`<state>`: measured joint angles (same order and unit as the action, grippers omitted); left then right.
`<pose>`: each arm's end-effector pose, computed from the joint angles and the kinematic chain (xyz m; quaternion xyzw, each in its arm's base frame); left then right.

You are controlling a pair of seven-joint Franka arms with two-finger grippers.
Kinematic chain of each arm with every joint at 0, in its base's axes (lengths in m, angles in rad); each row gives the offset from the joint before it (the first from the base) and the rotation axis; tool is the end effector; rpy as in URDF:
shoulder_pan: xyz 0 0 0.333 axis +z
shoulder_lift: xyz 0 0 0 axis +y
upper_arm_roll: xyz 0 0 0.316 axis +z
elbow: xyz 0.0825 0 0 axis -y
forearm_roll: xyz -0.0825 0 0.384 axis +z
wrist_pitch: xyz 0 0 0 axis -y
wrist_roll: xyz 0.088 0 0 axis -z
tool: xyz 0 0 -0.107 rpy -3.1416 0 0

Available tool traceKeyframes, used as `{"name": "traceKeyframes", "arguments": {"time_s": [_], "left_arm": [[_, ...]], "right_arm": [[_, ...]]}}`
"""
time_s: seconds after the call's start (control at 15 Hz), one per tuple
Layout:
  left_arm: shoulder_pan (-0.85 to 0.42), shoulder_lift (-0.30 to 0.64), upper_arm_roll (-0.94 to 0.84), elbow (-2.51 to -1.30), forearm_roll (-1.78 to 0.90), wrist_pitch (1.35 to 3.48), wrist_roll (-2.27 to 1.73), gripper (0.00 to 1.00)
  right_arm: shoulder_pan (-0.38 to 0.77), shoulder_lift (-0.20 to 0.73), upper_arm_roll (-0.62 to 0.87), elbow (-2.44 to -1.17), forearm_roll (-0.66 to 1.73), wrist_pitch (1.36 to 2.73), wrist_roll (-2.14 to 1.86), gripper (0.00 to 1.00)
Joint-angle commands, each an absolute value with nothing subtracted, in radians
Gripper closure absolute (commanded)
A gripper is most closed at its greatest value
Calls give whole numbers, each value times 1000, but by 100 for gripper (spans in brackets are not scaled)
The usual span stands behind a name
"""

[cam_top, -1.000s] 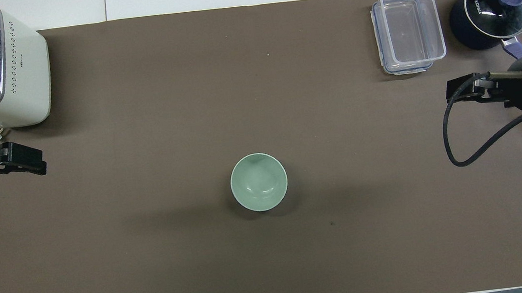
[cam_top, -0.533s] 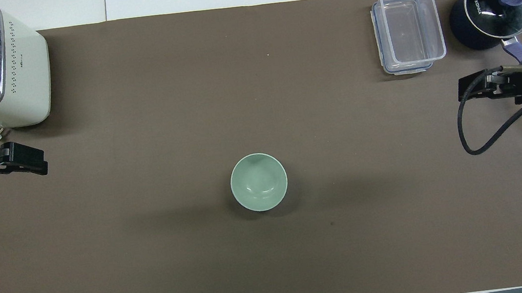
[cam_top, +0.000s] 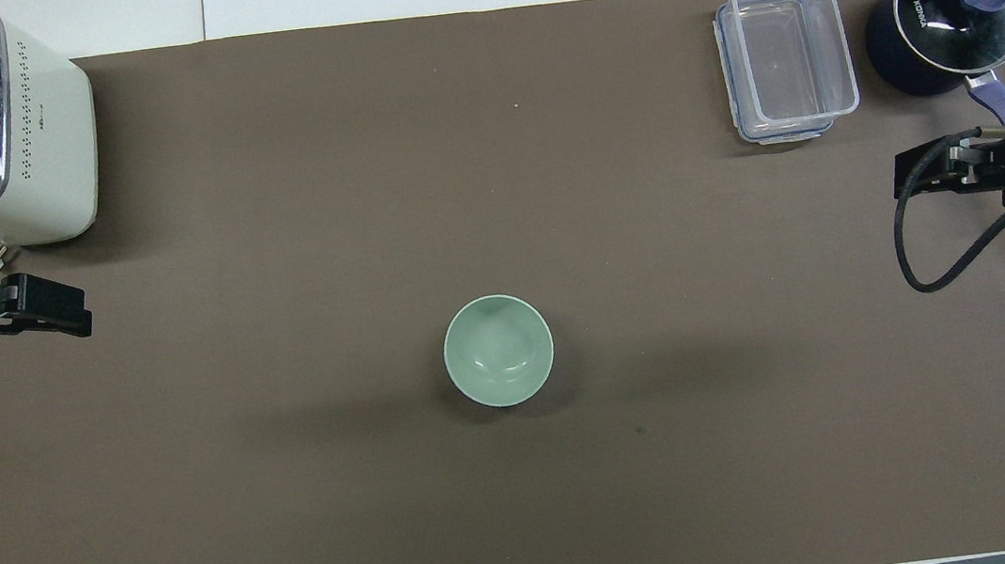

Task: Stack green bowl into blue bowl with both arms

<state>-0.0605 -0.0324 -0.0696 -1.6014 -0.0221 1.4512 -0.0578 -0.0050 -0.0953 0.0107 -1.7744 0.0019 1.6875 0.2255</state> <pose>0.5260 -0.0721 0.6181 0.9975 -0.0367 -0.0596 0.0043 0.5316 0.0034 0.5897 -0.9939 0.1098 -0.0041 0.0009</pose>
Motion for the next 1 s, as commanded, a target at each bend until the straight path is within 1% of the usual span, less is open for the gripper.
{"name": "traceKeyframes", "arguments": {"time_s": [0.0, 0.13, 0.27, 0.33, 0.4, 0.93], "left_arm": [[-71, -51, -61, -1612, -28, 1453, -52, 0], [-71, -51, -61, -1612, -28, 1454, -52, 0], [-71, -51, -61, -1612, -28, 1453, -52, 0], [-71, -51, -61, -1612, -28, 1453, -52, 0], [-71, -51, -61, -1612, -28, 1454, -52, 0], [-71, -51, -61, -1612, -28, 1453, -52, 0]], "right_arm": [[-28, -104, 18, -1760, 43, 1652, 206, 0], [-28, -80, 20, -1706, 29, 1603, 201, 0], [-15, -69, 21, -1684, 3, 1592, 199, 0], [-14, -57, 29, -1654, -36, 1574, 198, 1], [-12, -31, 31, -1625, -49, 1559, 189, 2], [-18, -32, 29, -1634, 5, 1563, 202, 2]]}}
